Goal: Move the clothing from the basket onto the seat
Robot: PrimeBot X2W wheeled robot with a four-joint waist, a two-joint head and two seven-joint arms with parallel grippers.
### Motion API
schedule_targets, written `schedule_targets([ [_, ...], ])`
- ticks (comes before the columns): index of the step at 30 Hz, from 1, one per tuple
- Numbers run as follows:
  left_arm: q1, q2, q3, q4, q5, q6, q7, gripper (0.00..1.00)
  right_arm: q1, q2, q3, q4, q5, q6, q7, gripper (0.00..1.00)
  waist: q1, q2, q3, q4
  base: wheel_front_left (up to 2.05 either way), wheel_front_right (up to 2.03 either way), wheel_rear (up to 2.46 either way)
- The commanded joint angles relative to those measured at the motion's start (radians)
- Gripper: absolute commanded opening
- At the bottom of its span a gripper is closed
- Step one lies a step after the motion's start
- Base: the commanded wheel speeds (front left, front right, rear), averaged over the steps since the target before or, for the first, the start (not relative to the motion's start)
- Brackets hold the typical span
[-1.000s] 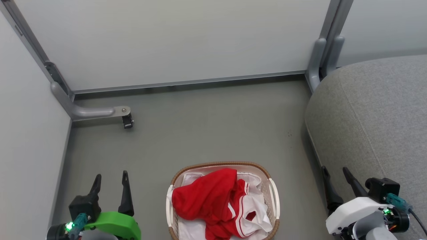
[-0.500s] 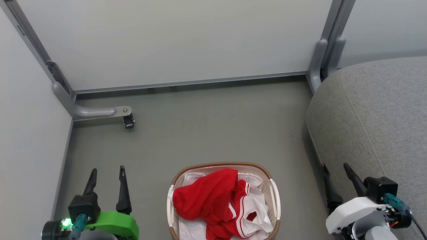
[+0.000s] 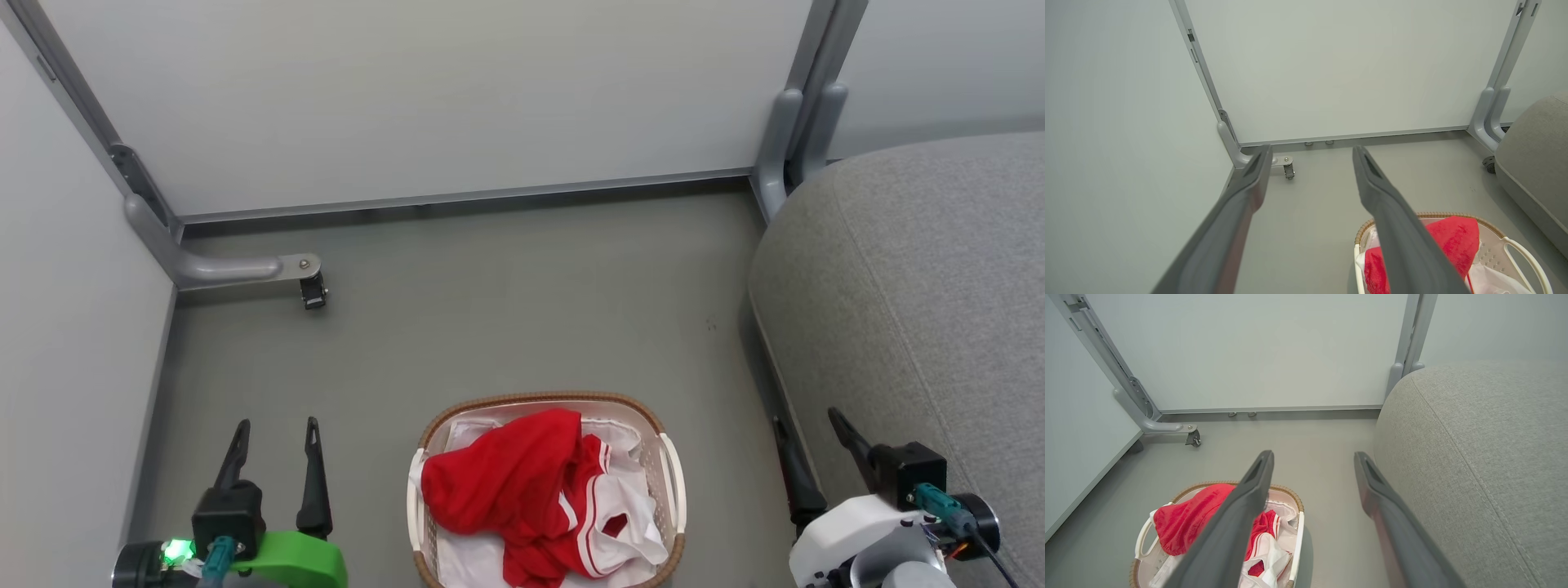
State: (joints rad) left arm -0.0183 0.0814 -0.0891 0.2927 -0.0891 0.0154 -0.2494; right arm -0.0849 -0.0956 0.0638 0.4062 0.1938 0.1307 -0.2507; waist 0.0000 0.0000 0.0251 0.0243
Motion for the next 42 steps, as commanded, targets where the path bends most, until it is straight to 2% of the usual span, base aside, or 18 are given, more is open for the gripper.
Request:
schedule_targets([
  [1, 0.003, -0.001, -0.004, 0.004, 0.029, -0.011, -0.010, 1.00, -0.015, -0.008, 0.004, -0.003, -0.020, 0.000, -0.009, 1.00, 0.0000, 0.0000, 0.015, -0.004, 0.00, 0.00, 0.00],
  [6, -0.051, -0.014, -0.036, 0.023, 0.063, -0.043, -0.018, 1.00, -0.056, -0.011, 0.018, -0.022, -0.039, 0.000, -0.016, 1.00, 0.0000, 0.0000, 0.095, -0.025, 0.00, 0.00, 0.00],
  [14, -0.163, -0.027, -0.100, 0.101, 0.037, -0.091, -0.016, 1.00, -0.134, -0.023, 0.034, -0.035, -0.009, 0.000, -0.016, 1.00, 0.0000, 0.0000, 0.249, -0.090, 0.00, 0.00, 0.00],
  [23, -0.369, -0.028, -0.231, 0.254, -0.004, -0.138, -0.015, 1.00, -0.208, -0.025, 0.049, -0.054, 0.012, 0.000, -0.016, 1.00, 0.0000, 0.0000, 0.409, -0.160, 0.00, 0.00, 0.00],
  [34, -0.599, -0.026, -0.435, 0.485, -0.149, -0.146, -0.015, 1.00, -0.271, -0.012, 0.079, -0.078, 0.030, 0.000, -0.016, 1.00, 0.0000, 0.0000, 0.540, -0.218, 0.00, 0.00, 0.00],
  [42, -0.754, -0.016, -0.595, 0.665, -0.208, -0.147, -0.016, 1.00, -0.309, -0.019, 0.116, -0.075, 0.038, 0.000, -0.015, 1.00, 0.0000, 0.0000, 0.603, -0.237, 0.00, 0.00, 0.00],
])
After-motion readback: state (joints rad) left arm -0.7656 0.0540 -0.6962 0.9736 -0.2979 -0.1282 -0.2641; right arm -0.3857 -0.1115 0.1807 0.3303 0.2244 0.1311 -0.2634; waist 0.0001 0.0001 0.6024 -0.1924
